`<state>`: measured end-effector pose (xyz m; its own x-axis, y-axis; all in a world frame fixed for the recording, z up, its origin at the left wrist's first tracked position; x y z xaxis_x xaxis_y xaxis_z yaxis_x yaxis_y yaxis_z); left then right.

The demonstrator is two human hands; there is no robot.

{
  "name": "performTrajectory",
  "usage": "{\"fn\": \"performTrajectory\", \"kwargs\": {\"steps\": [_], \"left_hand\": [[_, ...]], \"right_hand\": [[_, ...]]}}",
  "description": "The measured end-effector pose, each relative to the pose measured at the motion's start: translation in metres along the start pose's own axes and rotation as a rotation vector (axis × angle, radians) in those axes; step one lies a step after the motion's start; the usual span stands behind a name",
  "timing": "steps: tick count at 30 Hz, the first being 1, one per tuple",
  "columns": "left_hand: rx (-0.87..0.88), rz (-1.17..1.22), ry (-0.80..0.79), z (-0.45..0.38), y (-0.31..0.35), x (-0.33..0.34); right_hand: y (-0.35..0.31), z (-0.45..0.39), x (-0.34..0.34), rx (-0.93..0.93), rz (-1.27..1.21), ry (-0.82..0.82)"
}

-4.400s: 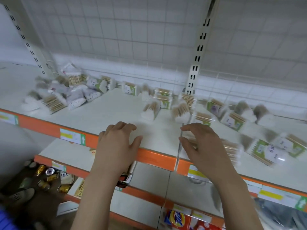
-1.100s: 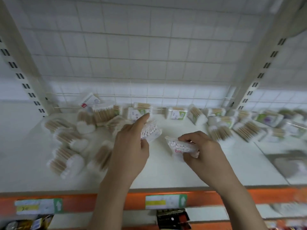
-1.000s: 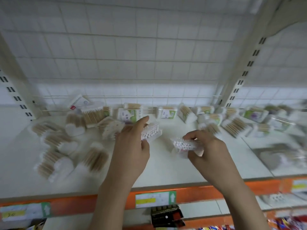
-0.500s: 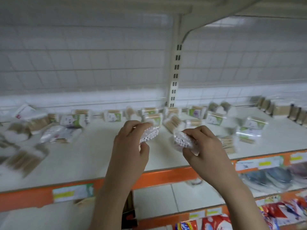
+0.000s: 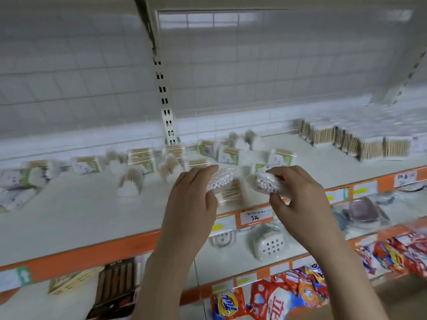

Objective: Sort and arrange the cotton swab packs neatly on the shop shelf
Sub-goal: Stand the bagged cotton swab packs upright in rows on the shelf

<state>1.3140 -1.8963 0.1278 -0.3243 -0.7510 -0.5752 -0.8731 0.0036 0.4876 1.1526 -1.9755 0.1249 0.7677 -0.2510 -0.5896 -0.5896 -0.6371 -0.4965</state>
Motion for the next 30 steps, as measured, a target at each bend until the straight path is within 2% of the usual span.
{"fn": "performTrajectory", "kwargs": {"steps": [17, 22, 30], "left_hand": [[0.095, 0.06, -0.04, -0.083, 0.016, 0.098], [0.105, 0.066, -0.054, -0.096, 0.031, 0.13], [0.043, 0.042, 0.031, -0.113, 0.083, 0.194]], "right_hand": [[0.073, -0.071, 0.015, -0.011, 0.074, 0.054], [0.112, -0.086, 0.006, 0.006, 0.07, 0.067], [0.191, -0.126, -0.018, -0.061, 0.042, 0.031]]}}
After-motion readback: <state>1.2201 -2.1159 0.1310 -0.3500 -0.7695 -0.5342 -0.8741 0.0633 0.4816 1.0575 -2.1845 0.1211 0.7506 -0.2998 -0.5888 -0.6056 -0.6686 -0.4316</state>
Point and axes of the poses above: each hand's wrist, its own z-axis away from the middle knuckle, its own x-axis out of the palm, y = z × x, the point moved 9 cm from there along -z, towards the middle knuckle, and after that the axes turned 12 degrees about y, right-handed, at the moved point
